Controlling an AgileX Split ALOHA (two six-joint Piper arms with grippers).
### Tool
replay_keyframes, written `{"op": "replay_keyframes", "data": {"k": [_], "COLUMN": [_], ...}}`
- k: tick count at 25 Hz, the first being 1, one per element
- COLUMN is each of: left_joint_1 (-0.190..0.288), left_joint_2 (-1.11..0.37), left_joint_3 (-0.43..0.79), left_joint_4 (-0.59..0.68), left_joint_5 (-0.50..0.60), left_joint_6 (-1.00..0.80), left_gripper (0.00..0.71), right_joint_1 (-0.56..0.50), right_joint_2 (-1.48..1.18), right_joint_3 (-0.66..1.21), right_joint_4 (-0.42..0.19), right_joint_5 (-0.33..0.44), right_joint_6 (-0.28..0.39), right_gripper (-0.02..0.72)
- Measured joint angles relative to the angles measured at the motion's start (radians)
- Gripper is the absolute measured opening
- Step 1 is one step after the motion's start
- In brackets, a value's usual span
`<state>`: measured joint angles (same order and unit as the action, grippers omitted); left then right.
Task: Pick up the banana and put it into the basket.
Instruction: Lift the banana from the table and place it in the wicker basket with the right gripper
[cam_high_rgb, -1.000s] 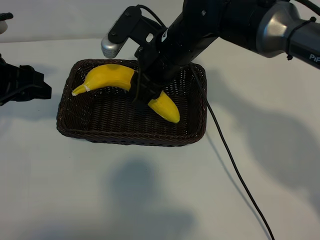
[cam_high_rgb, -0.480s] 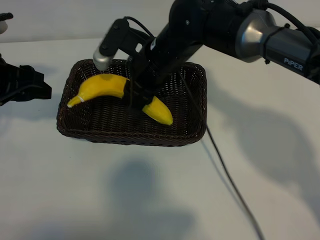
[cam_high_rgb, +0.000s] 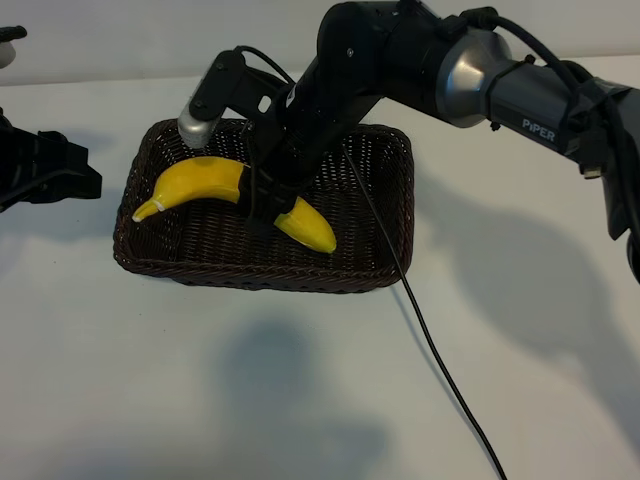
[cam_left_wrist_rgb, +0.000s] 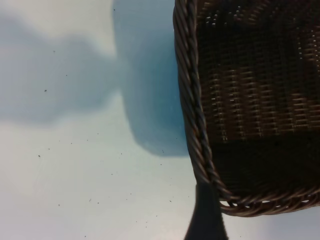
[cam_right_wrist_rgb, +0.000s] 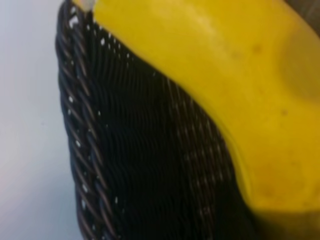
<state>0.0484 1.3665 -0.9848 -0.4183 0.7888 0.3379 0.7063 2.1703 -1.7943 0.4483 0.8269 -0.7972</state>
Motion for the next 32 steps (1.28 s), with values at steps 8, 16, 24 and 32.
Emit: {"op": "replay_keyframes", "data": {"k": [8,16,24,32], "left_joint_1": [0.0,0.0,0.0,0.0], "left_joint_2": [0.0,0.0,0.0,0.0], "left_joint_3": [0.0,0.0,0.0,0.0], "left_joint_4": [0.0,-0.001,-0.001,-0.001], "left_joint_5": [-0.005,-0.007,-0.007,-0.008], "left_joint_6": [0.002,0.002,0.002,0.002], "left_gripper": [0.569,0.569,0.569,0.569], "right_joint_1": [0.0,0.0,0.0,0.0], "right_joint_2": [0.012,0.053,0.061,0.094], "right_joint_3": [-0.002,-0.008,-0.008,-0.008], "right_joint_4": [-0.04,-0.049,-0.057,-0.06], "right_joint_5": [-0.011,-0.044,-0.081,-0.084], "right_joint_6": [-0.001,-0.001,-0.001,-0.001], "right_gripper": [0.414,0.414,0.414,0.414]}}
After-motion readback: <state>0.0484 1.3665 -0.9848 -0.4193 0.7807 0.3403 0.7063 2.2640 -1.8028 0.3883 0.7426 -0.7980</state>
